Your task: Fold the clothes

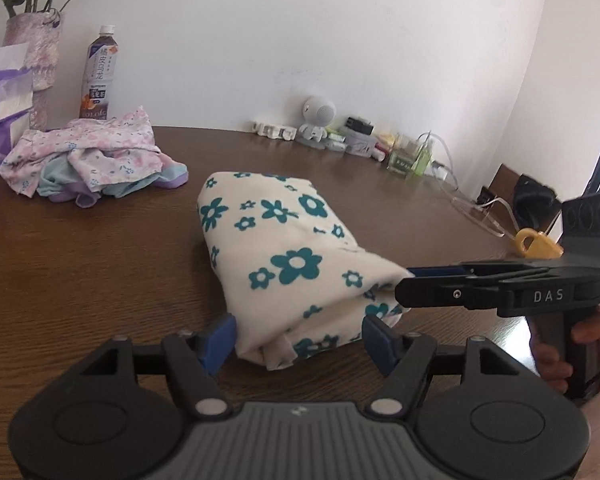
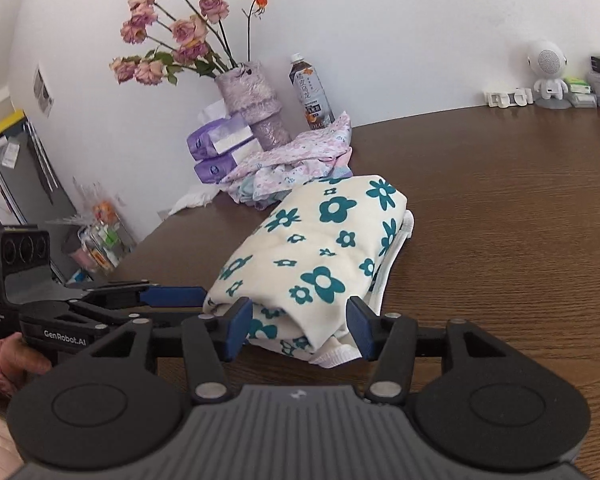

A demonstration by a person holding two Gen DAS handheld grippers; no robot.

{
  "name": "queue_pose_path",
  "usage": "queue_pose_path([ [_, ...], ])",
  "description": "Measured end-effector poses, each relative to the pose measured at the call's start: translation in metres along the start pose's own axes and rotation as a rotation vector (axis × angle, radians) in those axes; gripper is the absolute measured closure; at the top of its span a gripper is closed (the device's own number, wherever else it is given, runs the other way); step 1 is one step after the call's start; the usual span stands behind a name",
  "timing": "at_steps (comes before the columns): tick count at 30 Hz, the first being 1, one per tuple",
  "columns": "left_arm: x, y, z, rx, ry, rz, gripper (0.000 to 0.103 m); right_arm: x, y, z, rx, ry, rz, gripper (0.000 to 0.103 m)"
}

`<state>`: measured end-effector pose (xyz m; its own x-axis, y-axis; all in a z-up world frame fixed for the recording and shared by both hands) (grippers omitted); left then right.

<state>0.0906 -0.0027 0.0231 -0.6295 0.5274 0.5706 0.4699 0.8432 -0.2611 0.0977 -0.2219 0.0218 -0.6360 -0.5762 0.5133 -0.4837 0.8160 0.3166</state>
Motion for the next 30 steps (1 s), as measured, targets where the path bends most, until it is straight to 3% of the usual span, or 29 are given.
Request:
queue_pose_path([
  [3,-0.009,-0.004,0.003,-0.063,-0.007,-0.079,0.046,-0.008,0.005,0.006,0.042,0.016,0.06,0.058],
  [5,-0.012,-0.006,0.004,-0.076,-0.009,-0.086,0.058,-0.011,0.005,0.008,0.038,0.016,0.082,0.071],
  [8,-0.012,-0.009,0.005,-0.084,-0.022,-0.109,0.073,-0.013,0.002,0.011,0.018,0.018,0.102,0.083],
  [10,-0.013,-0.009,0.006,-0.075,-0.027,-0.112,0.076,-0.016,-0.003,0.015,-0.007,0.034,0.104,0.085],
  [12,-0.015,-0.01,0.006,-0.077,-0.034,-0.12,0.076,-0.016,-0.004,0.017,-0.019,0.045,0.102,0.085],
  [16,0.001,-0.008,0.0,-0.064,-0.051,-0.083,0.061,-0.008,-0.003,0.015,-0.014,0.055,0.091,0.077],
  [18,0.01,-0.003,-0.011,-0.042,-0.078,-0.054,0.051,0.009,0.0,0.008,-0.014,0.026,0.047,0.068],
  [21,0.018,0.005,-0.032,-0.002,-0.116,-0.014,0.052,0.022,0.002,-0.012,-0.025,-0.044,0.015,0.066],
  [22,0.02,0.007,-0.039,0.011,-0.128,-0.001,0.058,0.018,0.003,-0.02,-0.022,-0.055,0.015,0.066],
  [23,0.019,0.009,-0.045,0.013,-0.129,0.006,0.078,0.013,0.004,-0.027,-0.018,-0.059,0.015,0.066],
  [25,-0.001,0.009,-0.049,-0.014,-0.067,0.013,0.094,-0.006,0.011,-0.036,0.006,-0.035,-0.004,0.072],
  [26,-0.012,0.008,-0.049,-0.019,-0.028,0.024,0.093,-0.018,0.015,-0.038,0.023,-0.004,-0.006,0.078],
  [30,-0.041,0.008,-0.039,-0.038,0.072,0.039,0.093,-0.053,0.008,-0.028,0.035,0.121,0.046,0.083],
])
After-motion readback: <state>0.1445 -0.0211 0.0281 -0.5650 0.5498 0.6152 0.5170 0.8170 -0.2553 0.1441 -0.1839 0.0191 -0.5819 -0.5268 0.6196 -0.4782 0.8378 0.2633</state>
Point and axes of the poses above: each gripper's, at about its wrist camera, not at the fingertips, and x roughly against the way its jaws point, y to its left, z to its underside, the point moved 3 cm from there along -x, roughly the way its jaws point, and after that the axes turned 3 degrees about x, right-handed, at the moved point
